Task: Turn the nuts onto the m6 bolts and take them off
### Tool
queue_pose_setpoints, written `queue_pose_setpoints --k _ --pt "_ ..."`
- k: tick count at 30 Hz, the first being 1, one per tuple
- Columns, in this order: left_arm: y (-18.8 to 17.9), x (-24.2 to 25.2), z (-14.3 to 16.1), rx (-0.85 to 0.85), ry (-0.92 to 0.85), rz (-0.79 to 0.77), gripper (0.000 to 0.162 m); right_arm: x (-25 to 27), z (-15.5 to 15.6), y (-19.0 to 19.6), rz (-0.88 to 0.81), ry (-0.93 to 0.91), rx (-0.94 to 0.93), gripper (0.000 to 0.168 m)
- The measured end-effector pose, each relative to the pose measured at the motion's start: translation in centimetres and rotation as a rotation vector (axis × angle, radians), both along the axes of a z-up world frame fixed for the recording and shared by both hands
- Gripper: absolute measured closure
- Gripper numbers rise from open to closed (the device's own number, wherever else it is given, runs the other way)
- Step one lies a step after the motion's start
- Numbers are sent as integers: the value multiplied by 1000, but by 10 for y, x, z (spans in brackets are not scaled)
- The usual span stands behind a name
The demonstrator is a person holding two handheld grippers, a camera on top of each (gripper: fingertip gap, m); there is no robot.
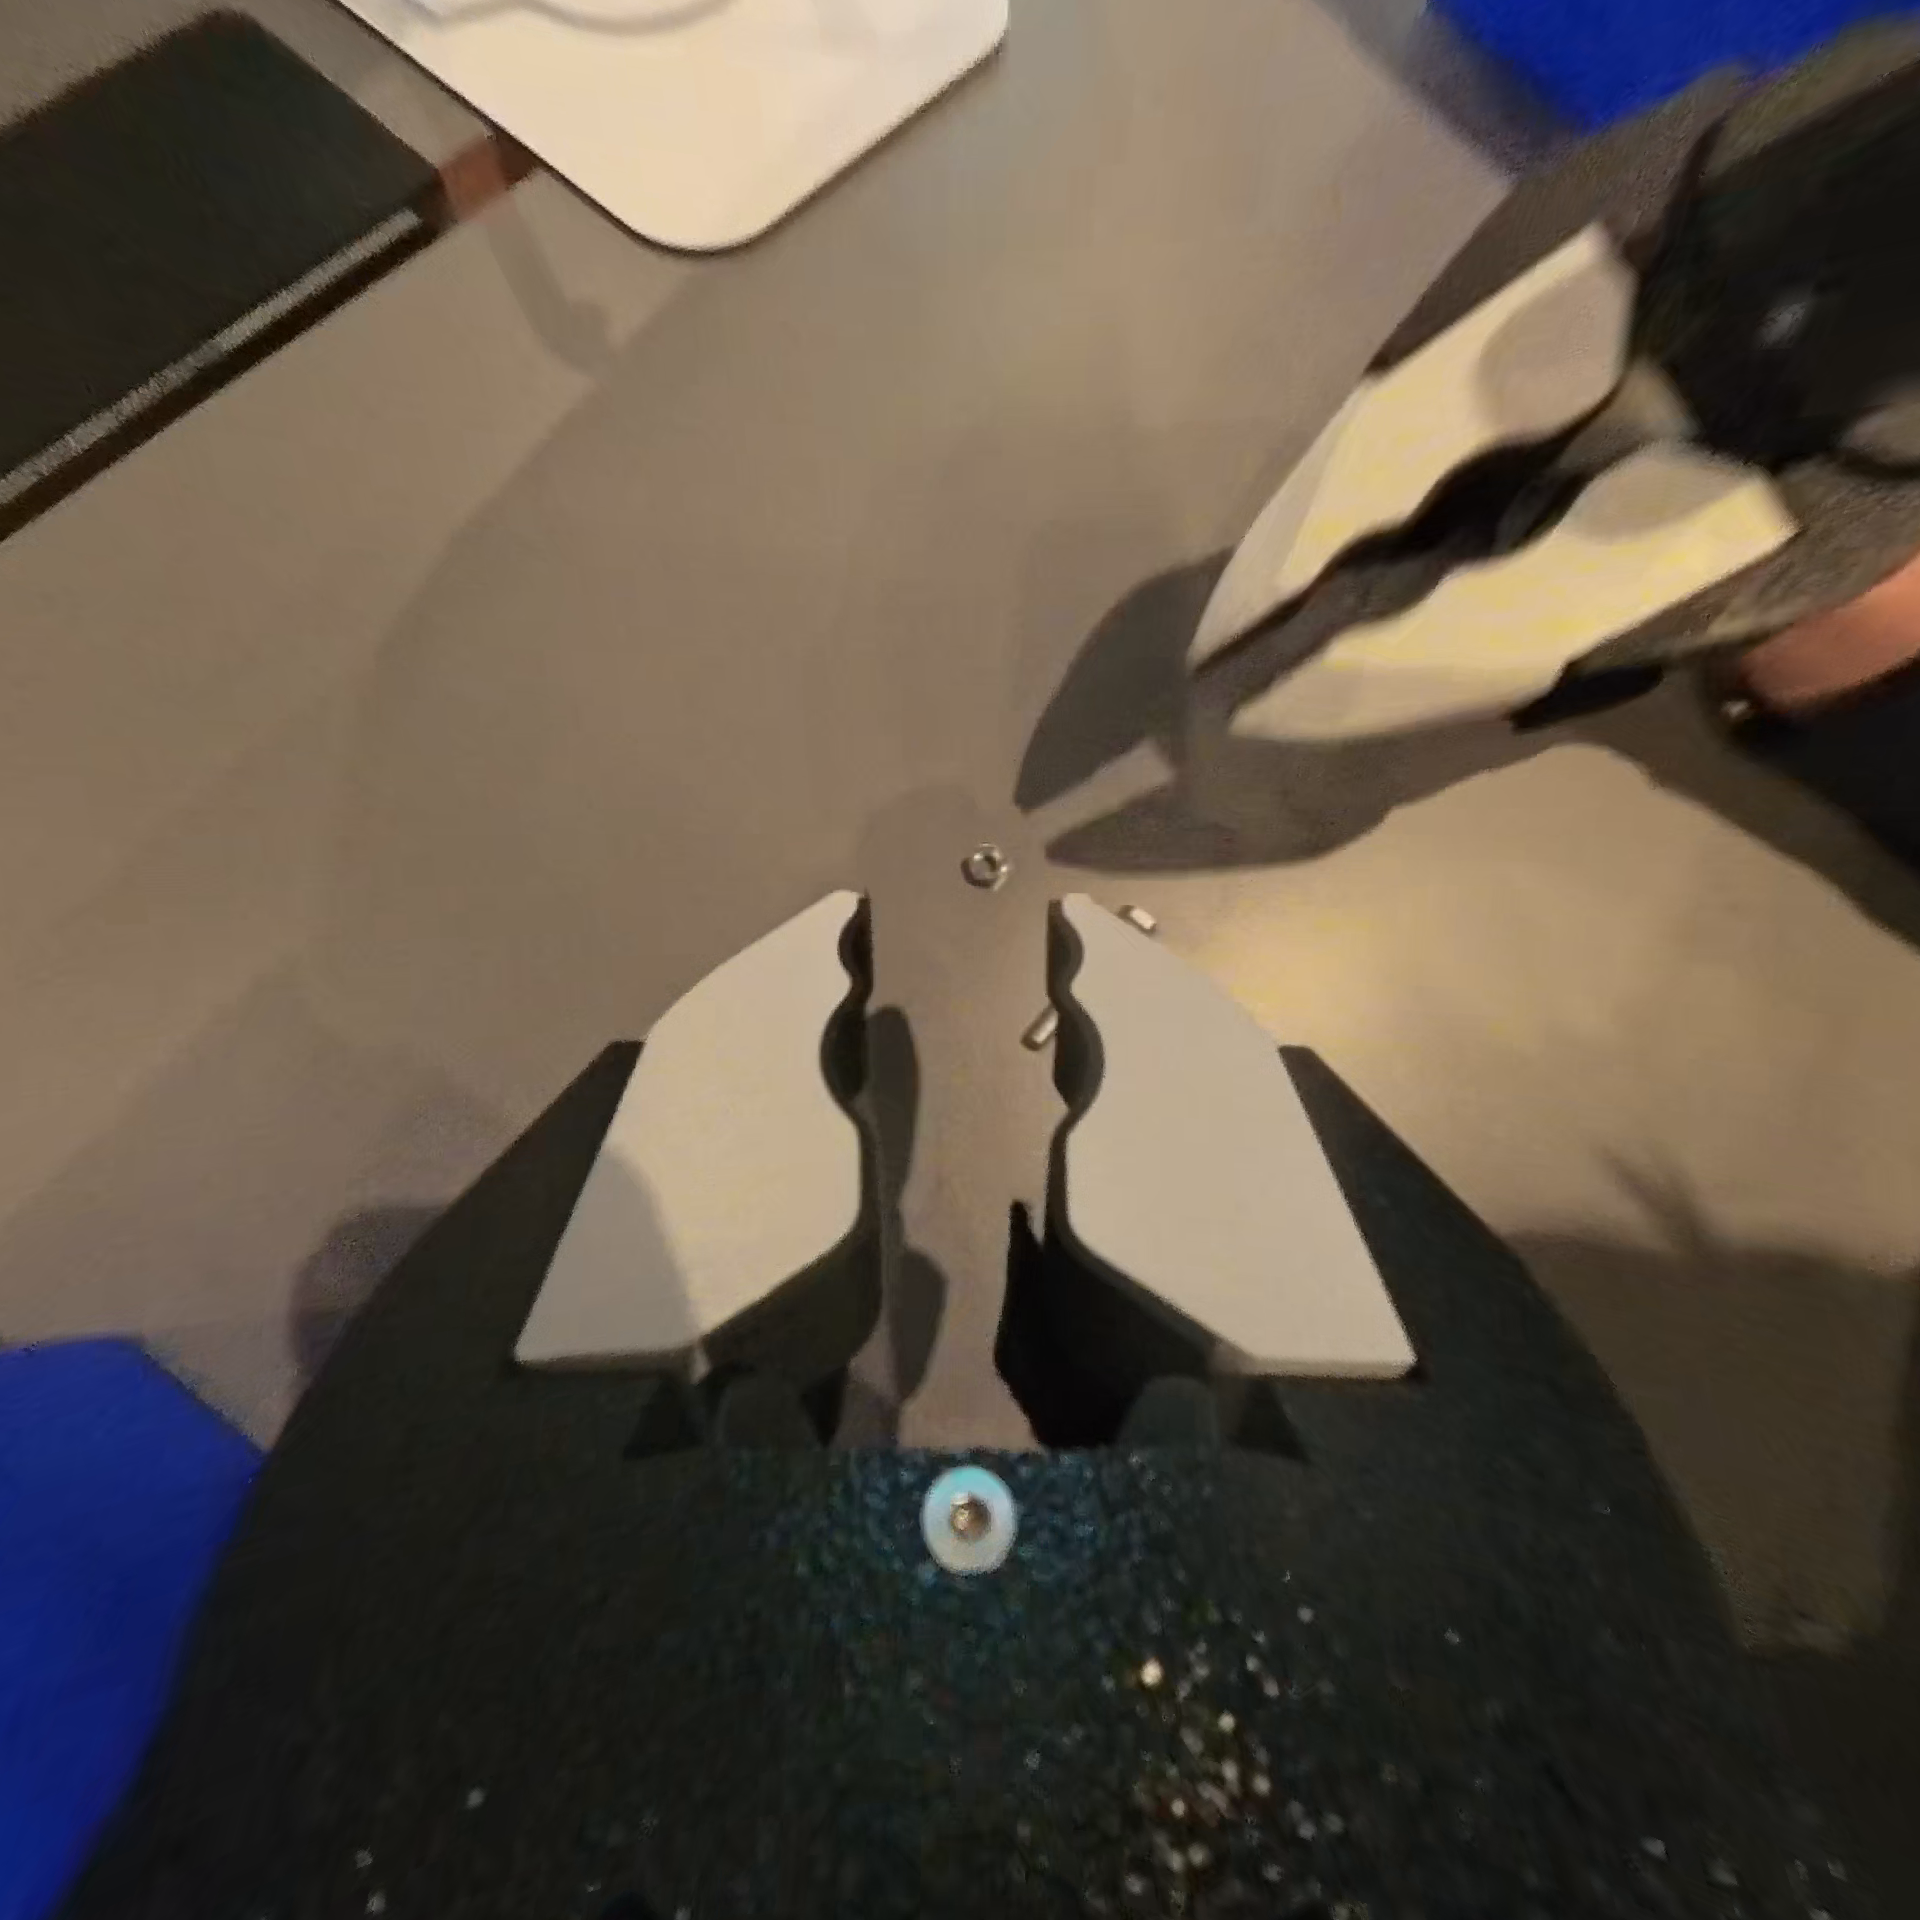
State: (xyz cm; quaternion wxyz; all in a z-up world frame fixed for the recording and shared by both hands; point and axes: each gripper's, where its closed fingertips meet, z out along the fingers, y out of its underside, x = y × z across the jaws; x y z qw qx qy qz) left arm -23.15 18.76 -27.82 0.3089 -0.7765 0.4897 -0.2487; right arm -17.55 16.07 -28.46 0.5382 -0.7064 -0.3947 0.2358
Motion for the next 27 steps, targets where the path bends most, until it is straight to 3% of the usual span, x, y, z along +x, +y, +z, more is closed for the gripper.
queue_pose_setpoints --k 7,11,14,19,23,27 --pt "-30 -15 11 -3 -75 17 131 -33 -43 -12 87 -288 -72 147" --pt "-36 -16 10 30 -92 15 133 -38 -56 -13 84 -395 -82 153" --pt "-34 -15 12 93 -111 30 144 -40 -56 -9 51 -408 -63 162" --pt "-31 -5 25 68 -270 99 135 -23 -34 7 -62 -300 12 163" --pt "-30 11 32 -87 -458 109 123 -11 0 10 -98 -90 82 163" --pt "-26 30 26 -227 -552 103 117 -4 8 10 -93 -12 74 163"
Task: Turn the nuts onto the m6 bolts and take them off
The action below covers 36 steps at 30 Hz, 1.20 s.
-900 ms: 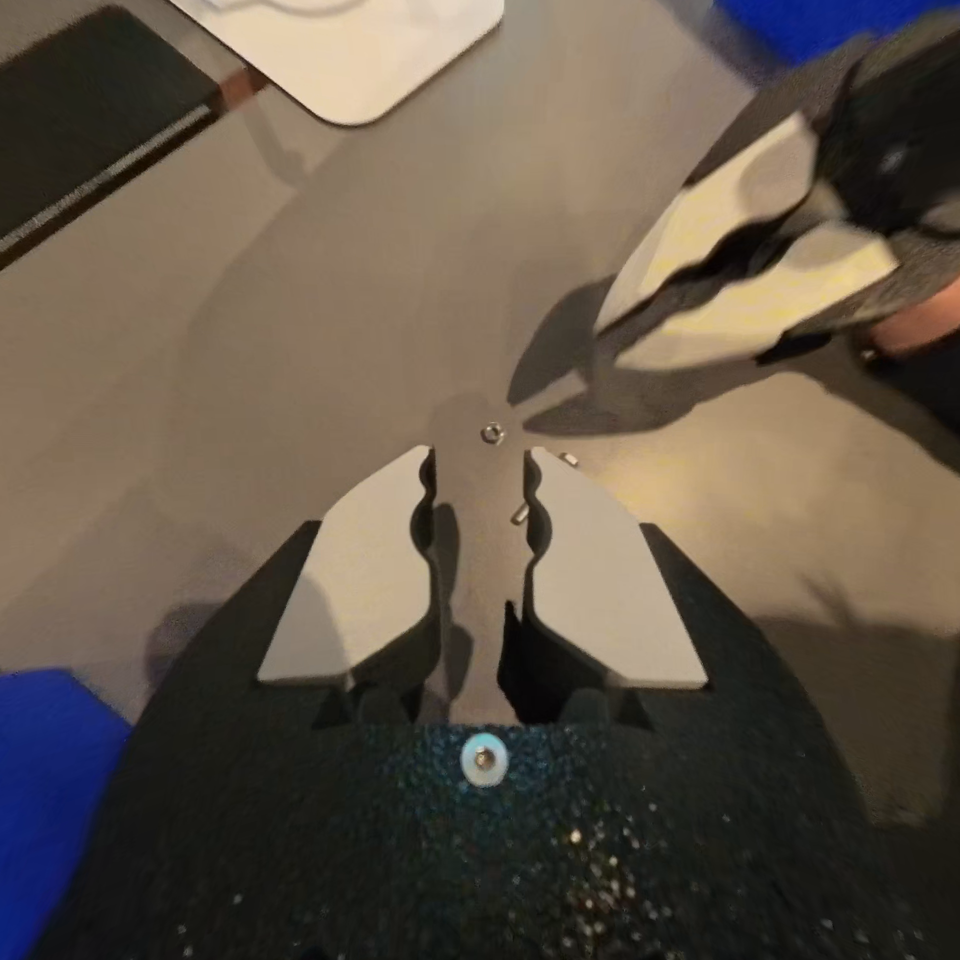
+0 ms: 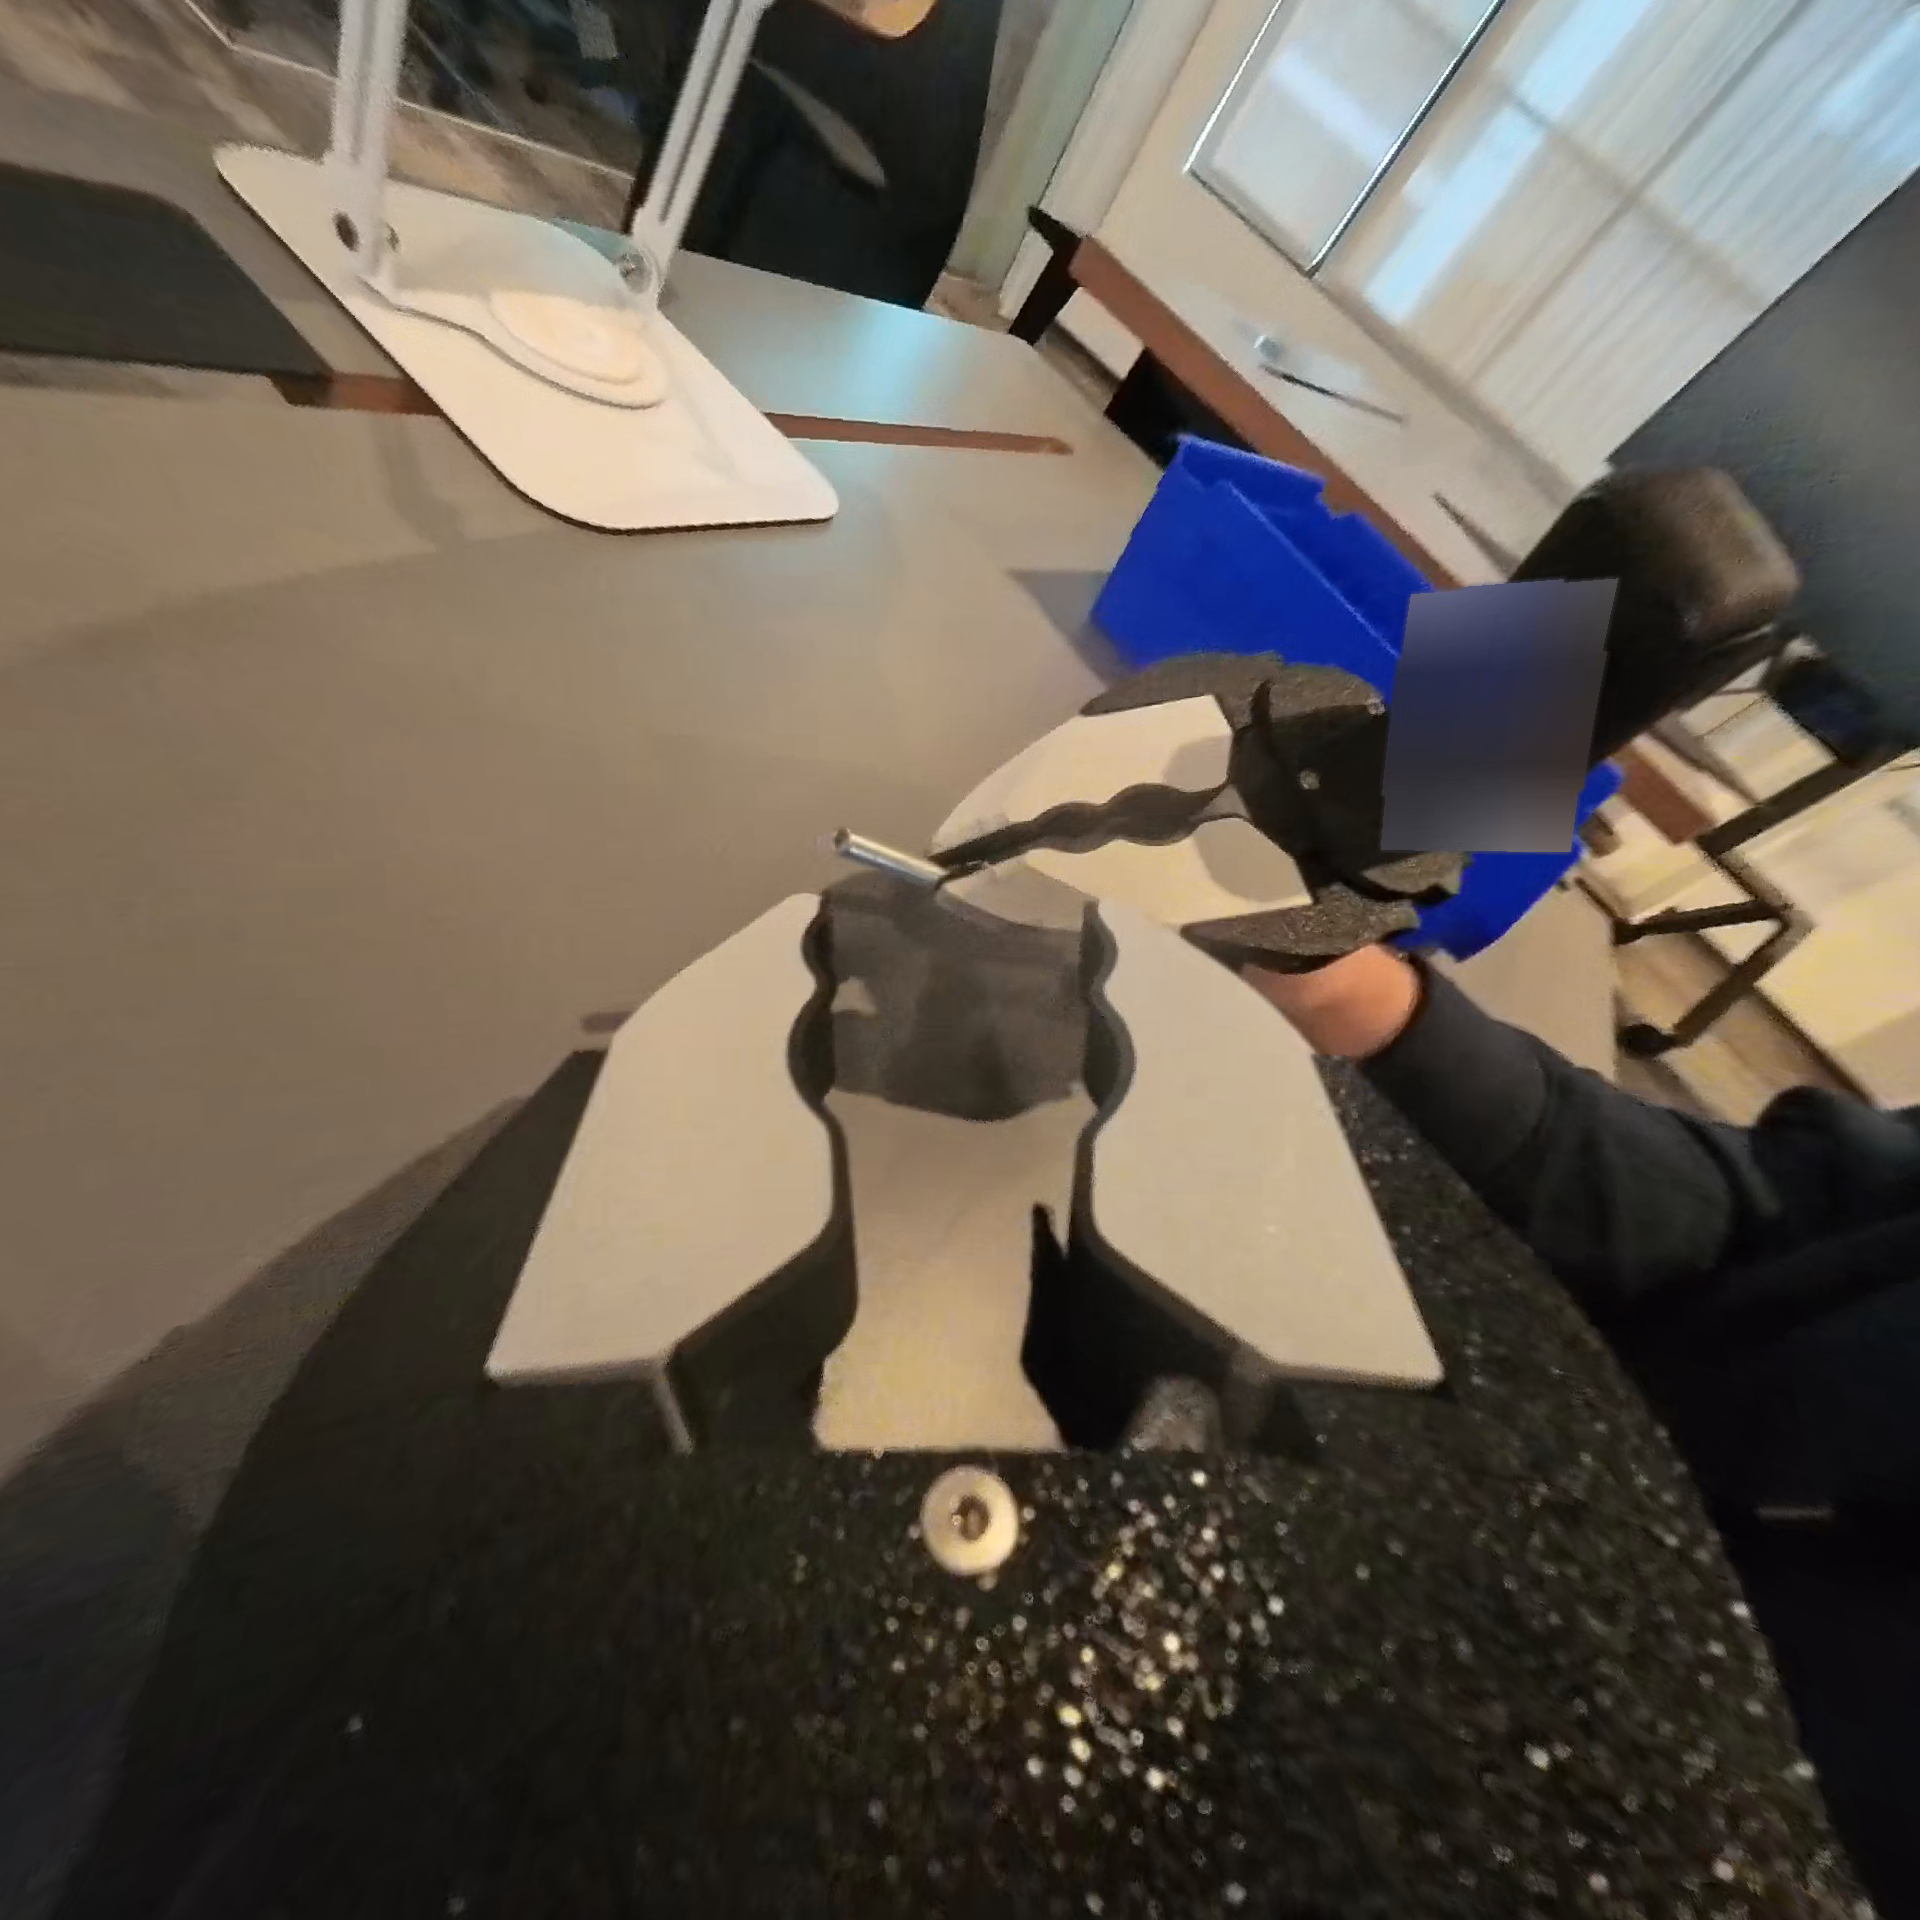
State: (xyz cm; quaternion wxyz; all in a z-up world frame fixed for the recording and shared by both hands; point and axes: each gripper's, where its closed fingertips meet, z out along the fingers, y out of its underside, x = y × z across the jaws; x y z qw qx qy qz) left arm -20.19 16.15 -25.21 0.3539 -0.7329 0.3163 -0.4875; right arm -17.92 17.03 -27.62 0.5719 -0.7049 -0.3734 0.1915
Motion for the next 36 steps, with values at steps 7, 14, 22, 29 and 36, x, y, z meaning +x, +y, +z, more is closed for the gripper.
queue_pose_setpoints --k 7,14,22,29,36 --pt "4 26 -17 -110 -12 -37 114 -3 -1 -4 35 -6 -5 163" --pt "10 28 -9 -133 -108 -37 156 -5 0 -7 63 1 5 163" --pt "8 30 -11 -56 -79 -40 157 17 2 -4 32 45 9 142" --pt "-1 35 -33 241 283 -98 157 66 7 5 -79 176 -68 141" --pt "-17 46 -64 468 538 -198 157 66 5 5 -75 159 -66 145"
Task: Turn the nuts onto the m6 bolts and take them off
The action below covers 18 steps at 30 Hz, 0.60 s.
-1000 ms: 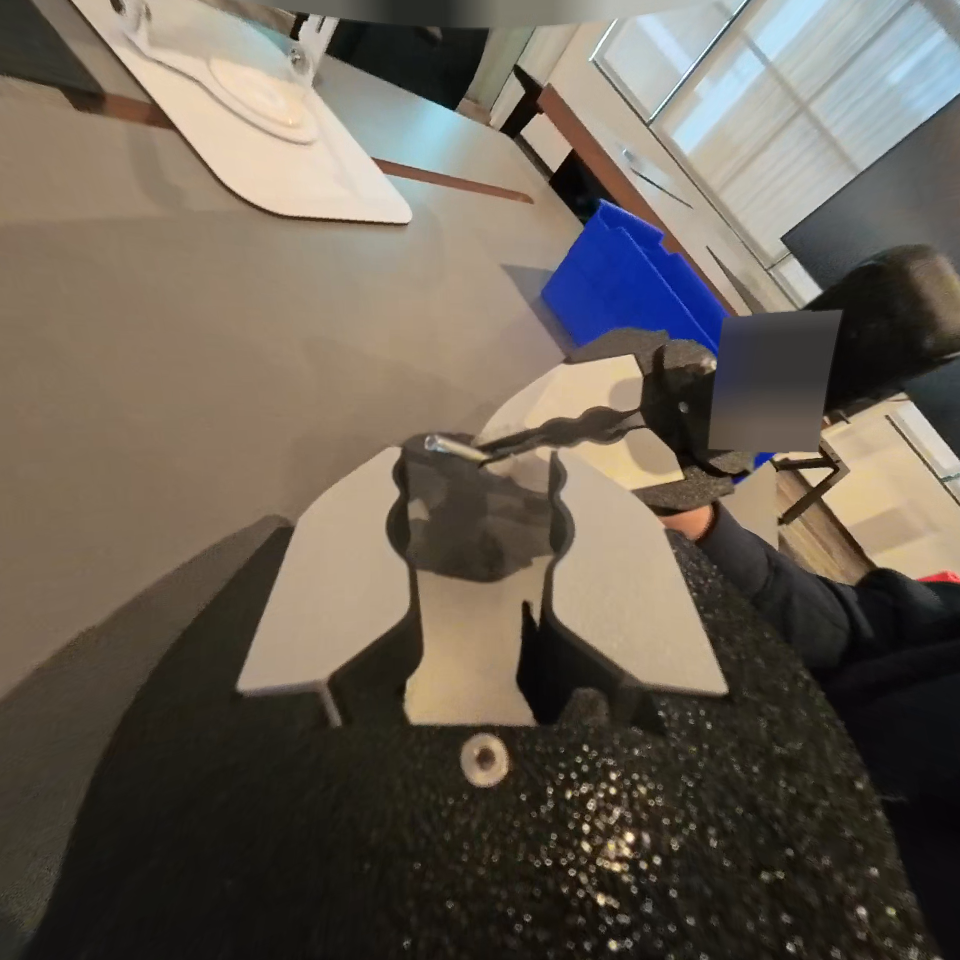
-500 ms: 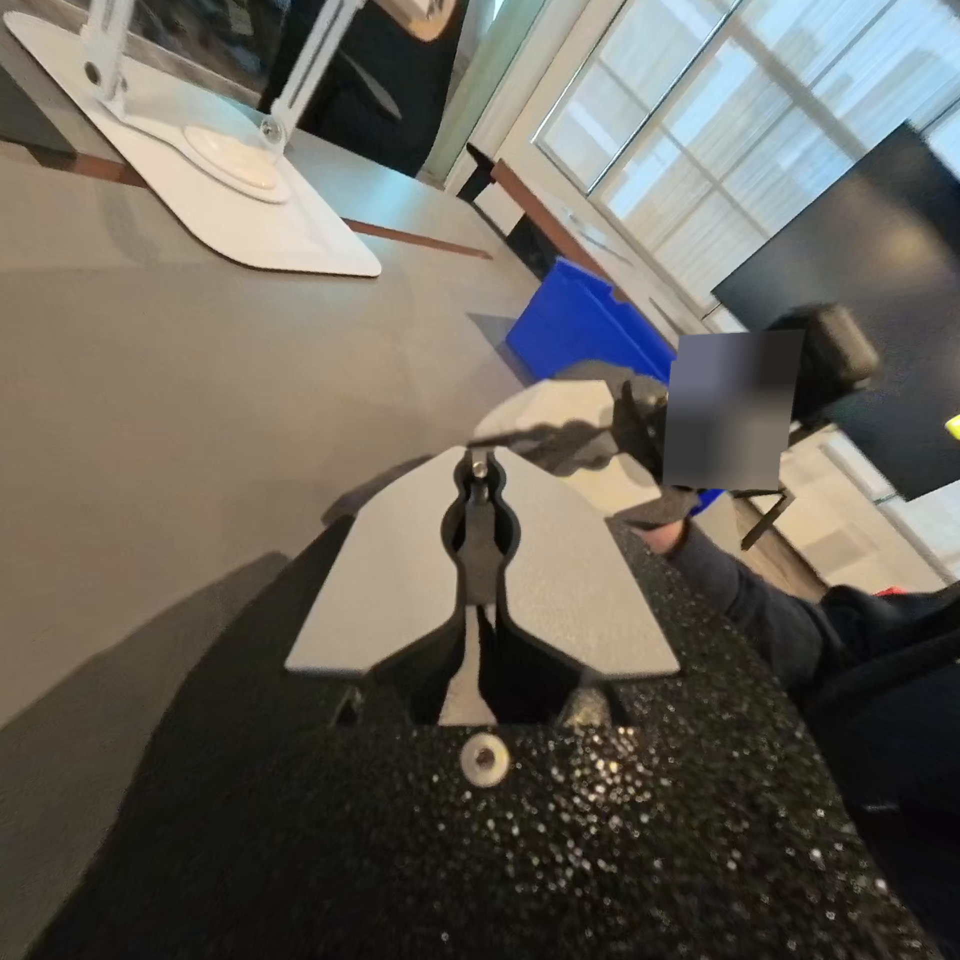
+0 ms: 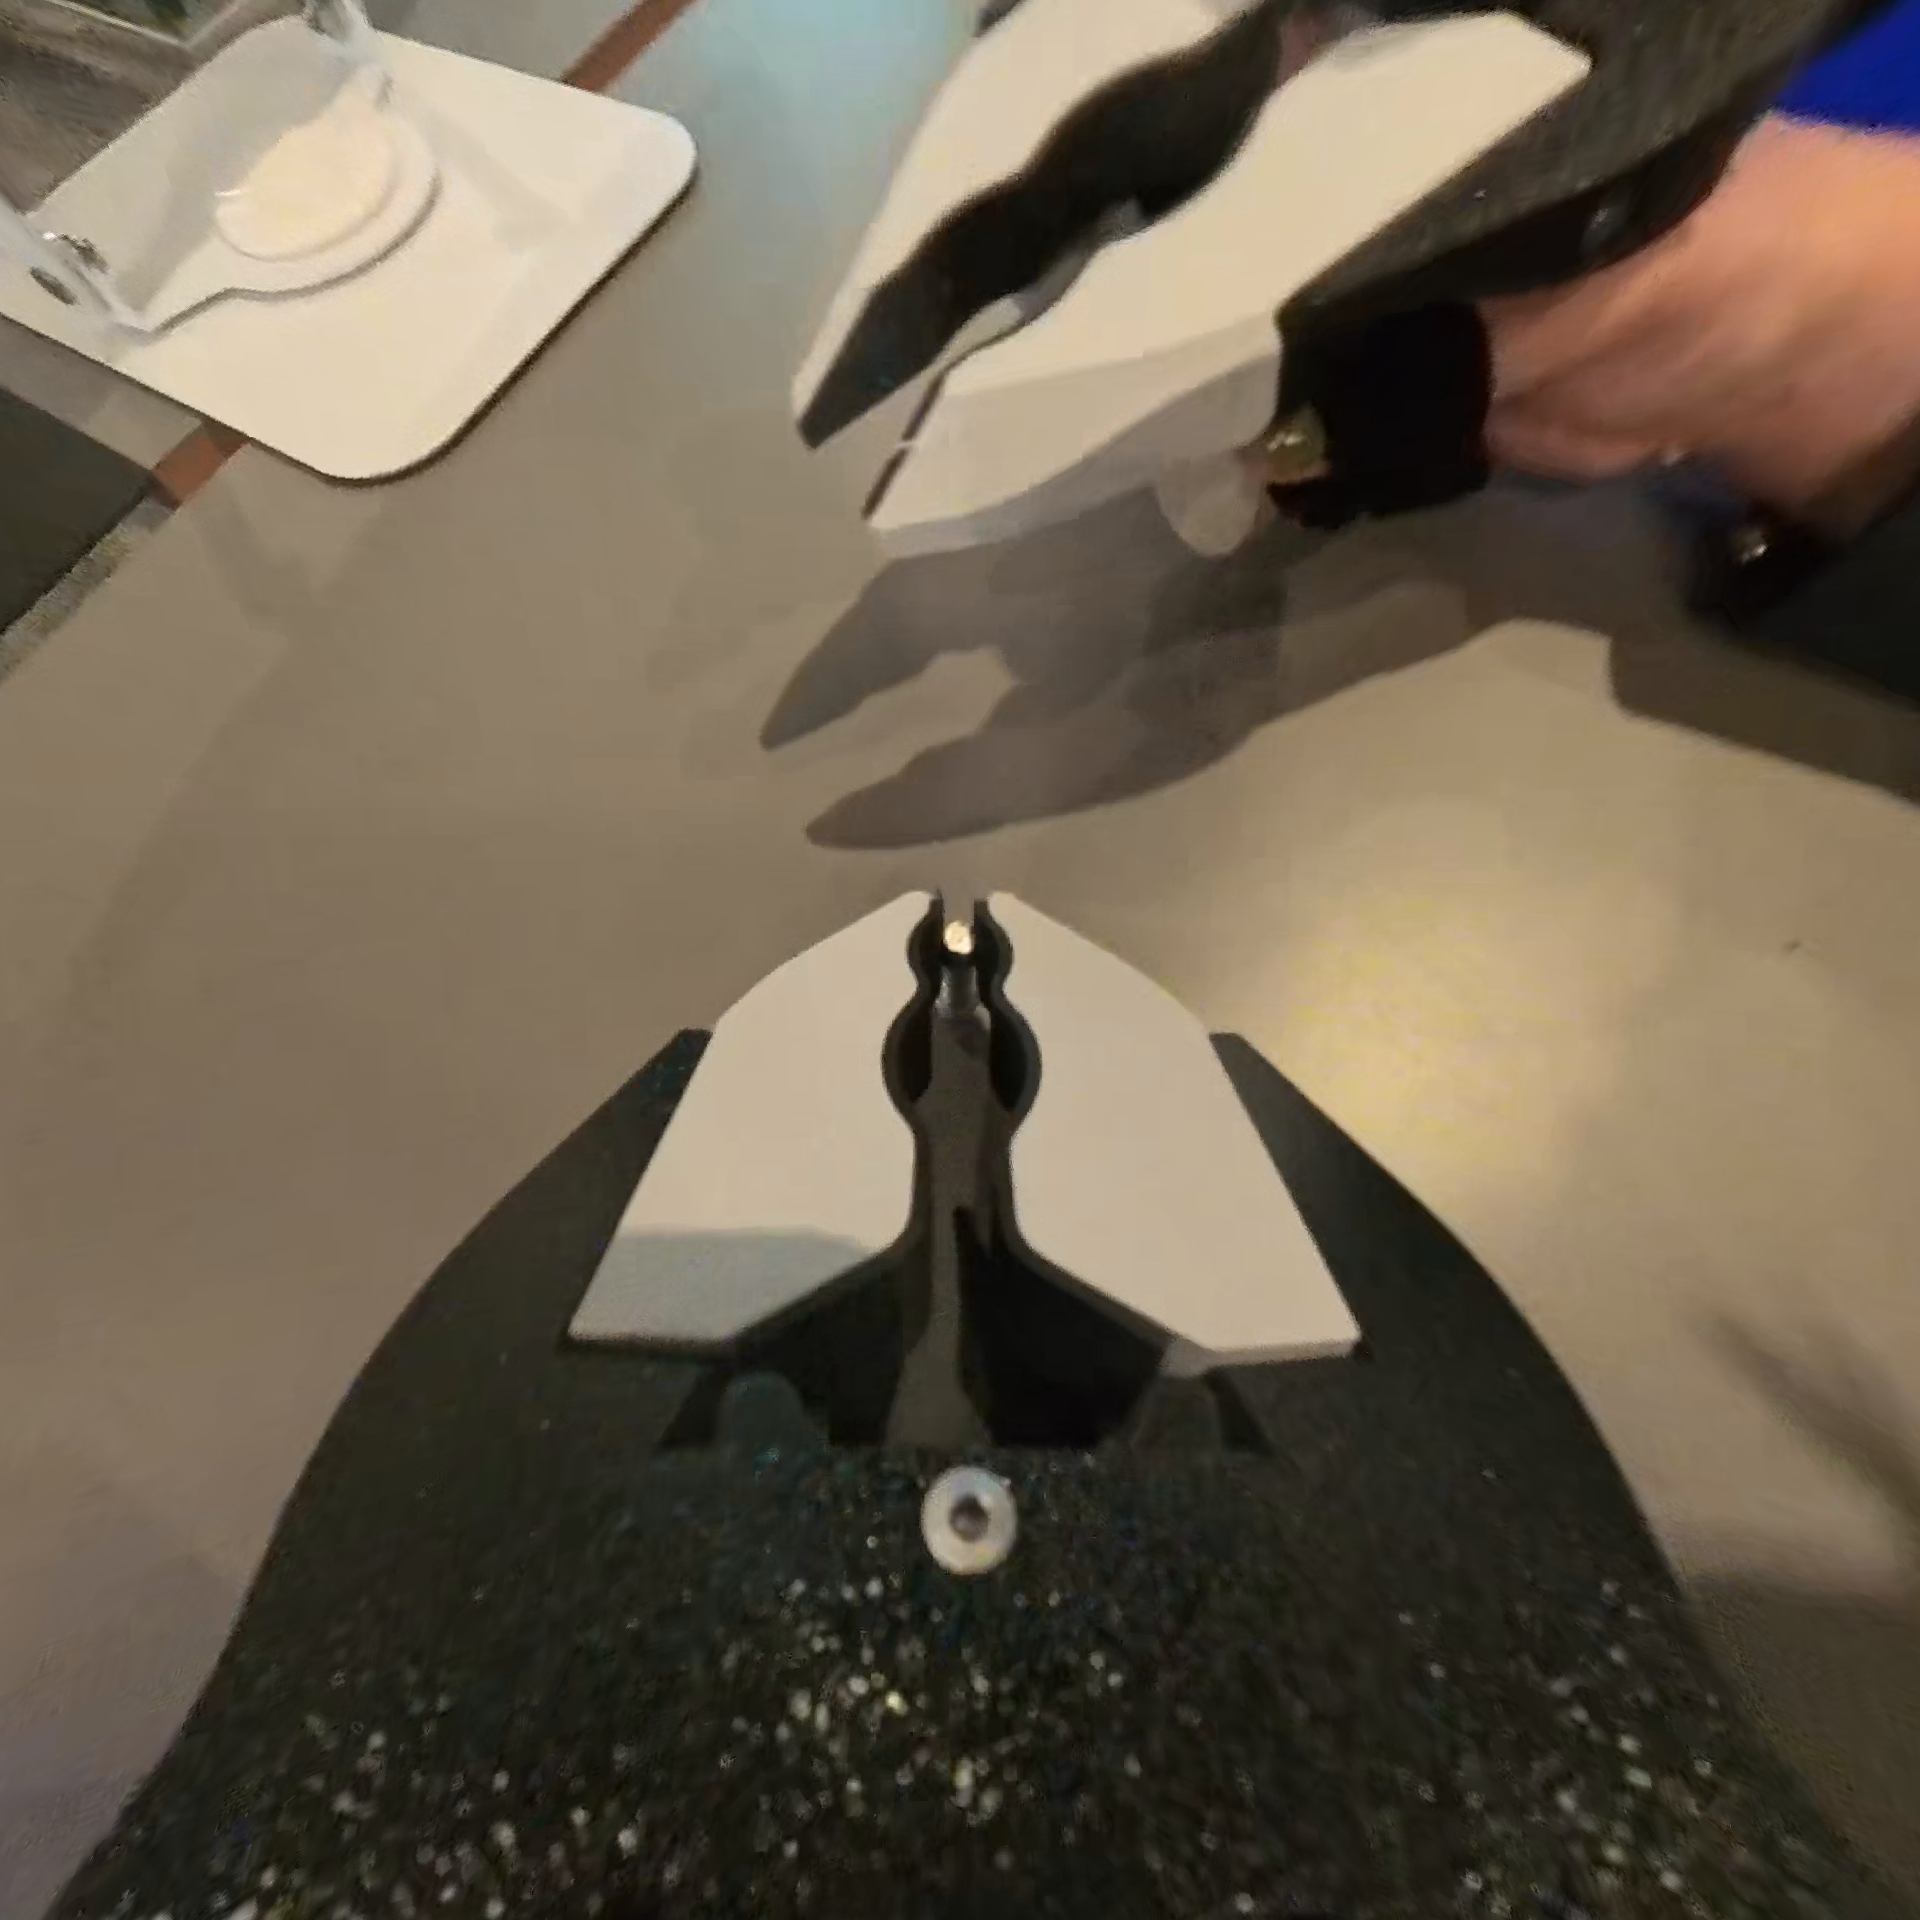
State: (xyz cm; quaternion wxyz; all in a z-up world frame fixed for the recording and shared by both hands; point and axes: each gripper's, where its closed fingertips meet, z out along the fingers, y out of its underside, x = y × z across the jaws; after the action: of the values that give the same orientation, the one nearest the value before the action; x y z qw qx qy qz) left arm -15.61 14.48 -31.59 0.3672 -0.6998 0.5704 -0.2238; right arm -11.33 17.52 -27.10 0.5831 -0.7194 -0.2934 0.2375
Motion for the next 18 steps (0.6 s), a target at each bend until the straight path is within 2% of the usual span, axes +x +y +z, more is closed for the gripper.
queue_pose_setpoints --k 9,13,18 --pt "-2 1 -5 -51 -3 -8 156 -27 -5 -21 205 -5 -40 151" --pt "-2 -4 -16 -87 47 -4 152 -30 -7 -23 225 -11 -55 152" --pt "-3 -3 -18 -97 36 -4 155 -35 -10 -27 265 -11 -79 153"
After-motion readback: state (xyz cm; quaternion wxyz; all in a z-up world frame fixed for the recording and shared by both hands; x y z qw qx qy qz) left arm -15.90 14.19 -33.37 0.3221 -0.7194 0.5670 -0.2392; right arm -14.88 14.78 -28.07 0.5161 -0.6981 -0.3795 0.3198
